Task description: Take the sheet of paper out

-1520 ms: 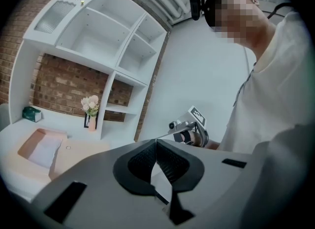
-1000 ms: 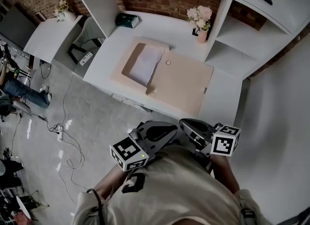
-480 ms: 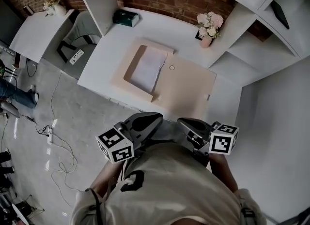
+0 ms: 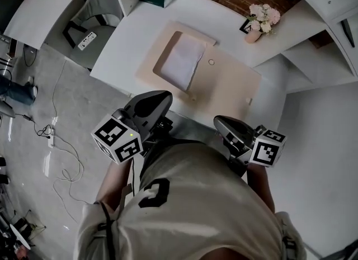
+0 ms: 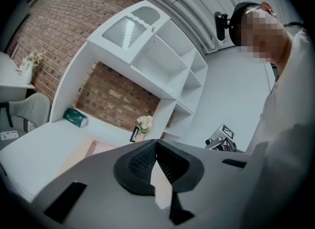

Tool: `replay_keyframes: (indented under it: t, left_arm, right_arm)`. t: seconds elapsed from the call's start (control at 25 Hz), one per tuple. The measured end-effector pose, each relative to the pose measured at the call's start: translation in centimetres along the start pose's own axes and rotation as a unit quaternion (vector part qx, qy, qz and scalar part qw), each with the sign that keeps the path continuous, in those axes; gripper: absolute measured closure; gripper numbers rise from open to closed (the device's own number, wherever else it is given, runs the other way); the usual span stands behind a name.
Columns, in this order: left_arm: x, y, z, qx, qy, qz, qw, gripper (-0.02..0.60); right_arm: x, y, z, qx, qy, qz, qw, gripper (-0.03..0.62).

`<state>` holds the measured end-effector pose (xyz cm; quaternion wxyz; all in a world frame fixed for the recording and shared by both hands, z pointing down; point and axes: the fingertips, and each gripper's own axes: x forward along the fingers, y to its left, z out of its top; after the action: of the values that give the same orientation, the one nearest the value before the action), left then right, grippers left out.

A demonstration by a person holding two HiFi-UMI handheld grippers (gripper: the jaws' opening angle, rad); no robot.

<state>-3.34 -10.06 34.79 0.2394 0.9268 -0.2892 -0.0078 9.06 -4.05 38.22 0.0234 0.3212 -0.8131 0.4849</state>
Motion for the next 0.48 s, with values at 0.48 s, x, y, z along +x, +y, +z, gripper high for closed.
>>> replay_keyframes:
  t: [0.48]
  left_arm:
    - [-3.7, 5.0, 0.0, 0.021, 0.010, 0.022, 0.9995, 0.563]
  right_arm:
    - [6.8, 1.6, -0.4, 0.023, 0.025, 0.000, 0.999, 0.568]
